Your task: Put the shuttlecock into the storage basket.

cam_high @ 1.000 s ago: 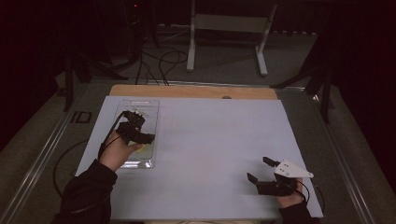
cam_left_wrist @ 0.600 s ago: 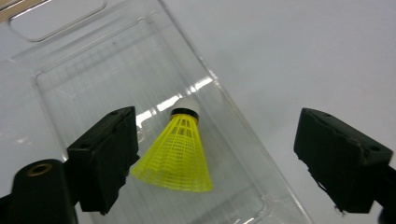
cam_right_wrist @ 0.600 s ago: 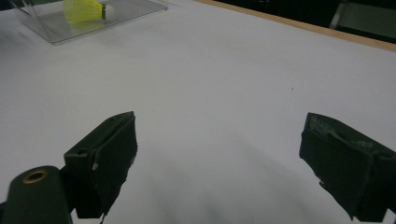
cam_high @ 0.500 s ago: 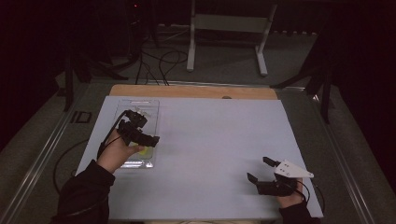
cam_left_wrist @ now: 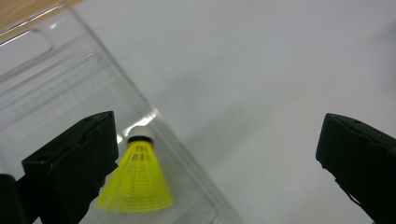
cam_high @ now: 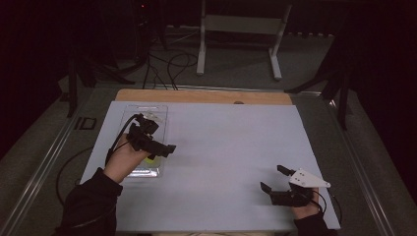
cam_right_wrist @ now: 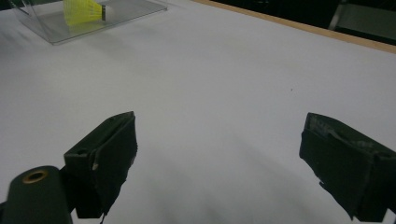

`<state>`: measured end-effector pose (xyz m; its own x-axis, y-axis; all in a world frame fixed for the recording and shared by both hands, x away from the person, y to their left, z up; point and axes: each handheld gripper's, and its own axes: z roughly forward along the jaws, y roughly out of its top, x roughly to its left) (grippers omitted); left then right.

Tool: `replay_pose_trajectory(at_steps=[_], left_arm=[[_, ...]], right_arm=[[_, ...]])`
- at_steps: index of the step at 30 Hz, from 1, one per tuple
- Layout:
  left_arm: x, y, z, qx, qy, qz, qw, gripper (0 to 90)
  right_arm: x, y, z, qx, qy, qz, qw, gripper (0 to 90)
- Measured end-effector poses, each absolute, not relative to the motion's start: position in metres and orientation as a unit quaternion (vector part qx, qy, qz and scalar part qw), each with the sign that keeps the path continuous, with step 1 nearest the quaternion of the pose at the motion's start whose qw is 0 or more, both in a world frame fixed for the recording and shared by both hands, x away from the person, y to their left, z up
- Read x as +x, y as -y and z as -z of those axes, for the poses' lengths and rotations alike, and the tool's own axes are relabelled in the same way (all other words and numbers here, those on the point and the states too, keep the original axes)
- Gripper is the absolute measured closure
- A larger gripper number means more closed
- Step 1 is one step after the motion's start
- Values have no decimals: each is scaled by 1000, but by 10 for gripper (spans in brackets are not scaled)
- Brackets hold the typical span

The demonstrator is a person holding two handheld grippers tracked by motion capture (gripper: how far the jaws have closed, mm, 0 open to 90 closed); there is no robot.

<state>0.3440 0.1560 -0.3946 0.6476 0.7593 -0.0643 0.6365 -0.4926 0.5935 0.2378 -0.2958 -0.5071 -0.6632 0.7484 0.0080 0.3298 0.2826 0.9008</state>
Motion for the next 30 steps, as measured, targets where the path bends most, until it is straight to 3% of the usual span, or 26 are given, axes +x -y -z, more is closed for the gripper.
replay_pose_trajectory(at_steps=[30], left_arm=[[334, -109, 404, 893, -275, -69, 350, 0]], right_arm=[[236, 298, 506, 350, -768, -491, 218, 111]])
